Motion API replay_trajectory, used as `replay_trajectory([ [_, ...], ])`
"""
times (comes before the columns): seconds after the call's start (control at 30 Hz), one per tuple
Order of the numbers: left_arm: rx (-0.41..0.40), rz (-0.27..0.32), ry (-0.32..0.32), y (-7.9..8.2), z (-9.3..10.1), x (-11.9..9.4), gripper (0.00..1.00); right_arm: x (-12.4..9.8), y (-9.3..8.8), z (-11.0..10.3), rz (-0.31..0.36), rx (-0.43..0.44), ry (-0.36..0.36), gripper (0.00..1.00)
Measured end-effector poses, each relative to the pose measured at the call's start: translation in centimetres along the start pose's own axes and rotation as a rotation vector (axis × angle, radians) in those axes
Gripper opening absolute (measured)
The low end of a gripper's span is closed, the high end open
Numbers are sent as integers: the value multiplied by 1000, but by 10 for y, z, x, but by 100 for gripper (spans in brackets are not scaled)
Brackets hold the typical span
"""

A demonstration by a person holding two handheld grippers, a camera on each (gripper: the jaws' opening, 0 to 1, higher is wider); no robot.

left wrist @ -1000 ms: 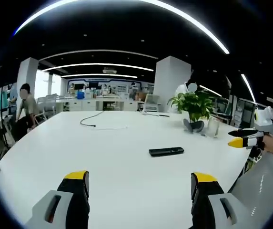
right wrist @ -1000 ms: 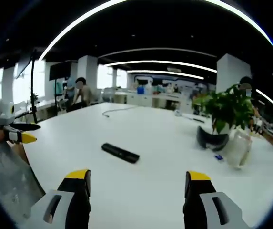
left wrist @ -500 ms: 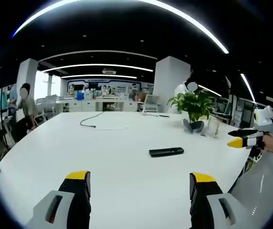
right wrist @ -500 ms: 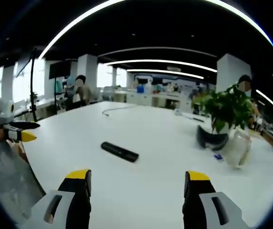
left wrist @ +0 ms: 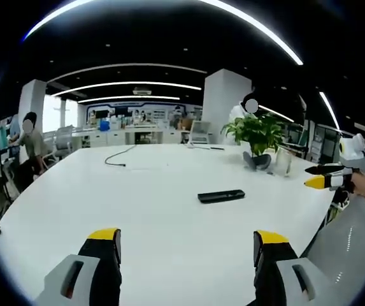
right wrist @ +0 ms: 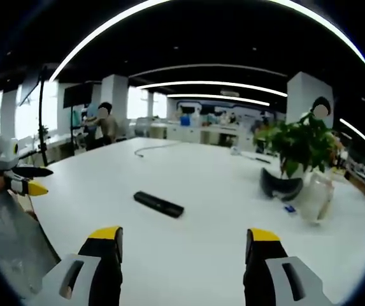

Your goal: Press the specified remote control buttons in sequence, fully releasing each button before pressing the next.

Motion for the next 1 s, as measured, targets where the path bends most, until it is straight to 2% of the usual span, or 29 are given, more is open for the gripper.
replay_trajectory([
  [0.1,-11,5,7,1,-1,0,89,1,1,-3,4,-6,15,77],
  [0.17,2,-8,30,1,-5,2,88,4,-3,-6,-27,-29,43,77],
  [0.27,0,-14,-7,-2,1,1,87,4,-2,-8,-25,-39,48,76],
  [0.37,10,-9,3,-1,-1,1,88,3,0,-8,-10,-48,50,74],
  [0.47,-16,-3,-2,-1,-1,1,88,4,0,-9,-9,-55,60,75],
  [0.5,-13,-11,2,-2,-2,3,87,4,0,-10,-10,-63,60,75],
  [0.53,25,-54,36,-7,-7,2,87,4,-1,-10,-16,-69,57,74],
  [0.57,39,-72,55,-10,-9,2,87,4,-4,-10,-37,-83,61,74],
  [0.63,39,-62,47,-9,-7,3,87,5,-5,-11,-43,-95,76,74],
  [0.8,31,-56,31,-8,-6,4,86,7,-8,-11,-43,-70,114,72],
  [0.87,58,-58,48,-7,-7,5,86,9,-9,-9,-30,-27,139,71],
  [0.93,78,-89,86,-11,-12,6,88,12,-13,-11,-42,10,165,71],
  [1.0,84,-104,97,-13,-14,8,88,15,-24,-15,-94,60,212,72],
])
Point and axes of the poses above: the point that each gripper's makers call its tool centre point, and the gripper's own axes: x roughly forward along the fingers, z roughly to its right, y roughly out of its top, the point moved 3 cm from there along -x, roughly backward along the fingers, and after that the axes turned 15 degrees about -x, right-handed, at the moved point
